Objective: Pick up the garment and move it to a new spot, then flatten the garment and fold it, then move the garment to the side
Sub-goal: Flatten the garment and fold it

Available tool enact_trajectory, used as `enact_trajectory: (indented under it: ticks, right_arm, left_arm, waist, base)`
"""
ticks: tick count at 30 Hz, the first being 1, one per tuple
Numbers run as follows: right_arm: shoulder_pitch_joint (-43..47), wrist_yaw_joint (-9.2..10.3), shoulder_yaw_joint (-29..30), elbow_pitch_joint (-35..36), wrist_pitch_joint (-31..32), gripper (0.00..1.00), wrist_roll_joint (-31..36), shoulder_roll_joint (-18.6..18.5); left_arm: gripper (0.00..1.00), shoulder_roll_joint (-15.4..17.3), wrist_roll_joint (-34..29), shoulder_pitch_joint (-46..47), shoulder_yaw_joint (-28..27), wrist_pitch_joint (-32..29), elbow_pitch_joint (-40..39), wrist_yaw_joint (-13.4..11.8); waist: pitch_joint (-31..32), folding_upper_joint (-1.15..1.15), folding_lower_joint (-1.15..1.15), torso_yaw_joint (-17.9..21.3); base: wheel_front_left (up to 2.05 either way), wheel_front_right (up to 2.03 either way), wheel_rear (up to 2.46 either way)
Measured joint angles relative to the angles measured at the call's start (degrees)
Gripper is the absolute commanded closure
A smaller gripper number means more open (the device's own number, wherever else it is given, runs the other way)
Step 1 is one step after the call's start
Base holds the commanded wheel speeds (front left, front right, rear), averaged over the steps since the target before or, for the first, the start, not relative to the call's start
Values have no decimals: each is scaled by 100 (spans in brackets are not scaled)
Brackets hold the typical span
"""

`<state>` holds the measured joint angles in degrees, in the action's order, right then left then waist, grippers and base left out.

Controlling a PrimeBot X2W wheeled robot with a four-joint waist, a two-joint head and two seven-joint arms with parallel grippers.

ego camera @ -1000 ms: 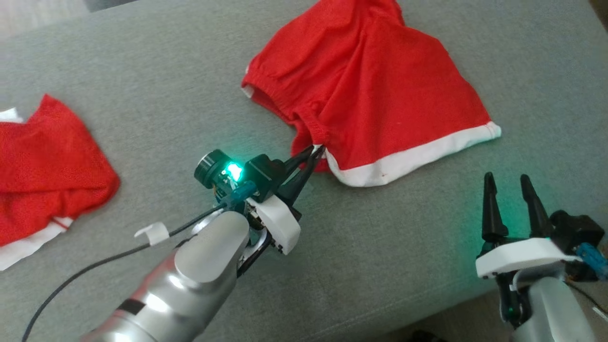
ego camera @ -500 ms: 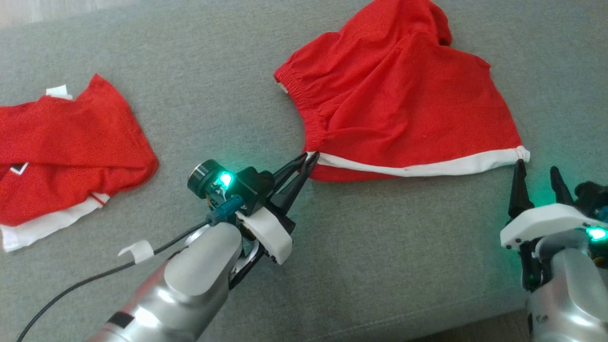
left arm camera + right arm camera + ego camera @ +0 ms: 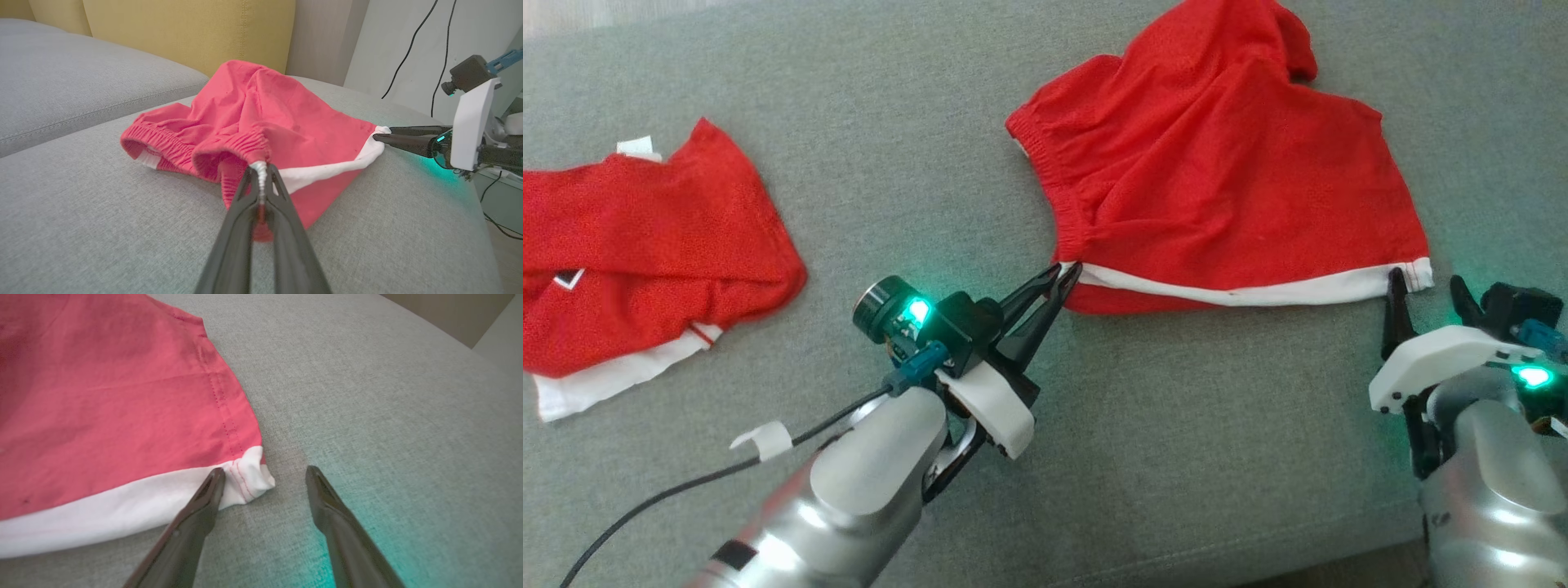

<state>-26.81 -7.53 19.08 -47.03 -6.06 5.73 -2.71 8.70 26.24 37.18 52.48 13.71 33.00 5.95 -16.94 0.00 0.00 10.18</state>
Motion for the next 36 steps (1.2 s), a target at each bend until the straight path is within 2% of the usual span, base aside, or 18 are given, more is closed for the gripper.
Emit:
enact_trajectory:
  ticks: [1,2,3,8,12,22,27,29,36]
  right_arm:
    - [-11,0,-2,-20,-1,15,7,-2]
    - [-29,0,-24,-48,-11,67,16,-3]
    - [-49,0,-59,-81,-70,100,40,-2]
    - [-82,0,-224,-174,-270,100,-60,14]
    - [-82,0,-441,-78,-541,100,-548,11]
    - [-427,0,-1368,1406,-708,100,-1690,4]
    - [-806,0,-1811,2083,-448,100,-2061,-157]
    - [-960,0,-1944,2275,-355,100,-2154,-287]
    - [-1155,0,-2012,2759,147,100,-2298,-557]
  left_arm:
    - [100,2,1,0,3,0,-3,-10]
    - [100,3,1,0,5,0,-4,-15]
    - [100,7,1,0,8,0,-4,-18]
    - [100,48,60,-3,19,0,-3,-42]
    - [100,156,62,-22,5,0,-10,-92]
    - [100,527,208,119,-123,-124,-243,-76]
    - [100,734,252,841,-265,-413,-388,15]
    - [100,759,497,1123,-450,-488,-435,62]
    - [100,946,945,1450,-805,-665,-673,69]
  waist:
    - [2,0,0,-1]
    - [6,0,0,-1]
    - [13,0,0,0]
    - [78,0,0,23]
    - [210,0,0,56]
    - [772,0,0,142]
    - [1135,0,0,124]
    - [1297,0,0,115]
    - [1734,0,-1,14]
  base:
    - [0,0,0]
    - [0,0,0]
    - [0,0,0]
    - [0,0,0]
    - [0,0,0]
    - [0,0,0]
    - [0,0,0]
    - [0,0,0]
    - [0,0,0]
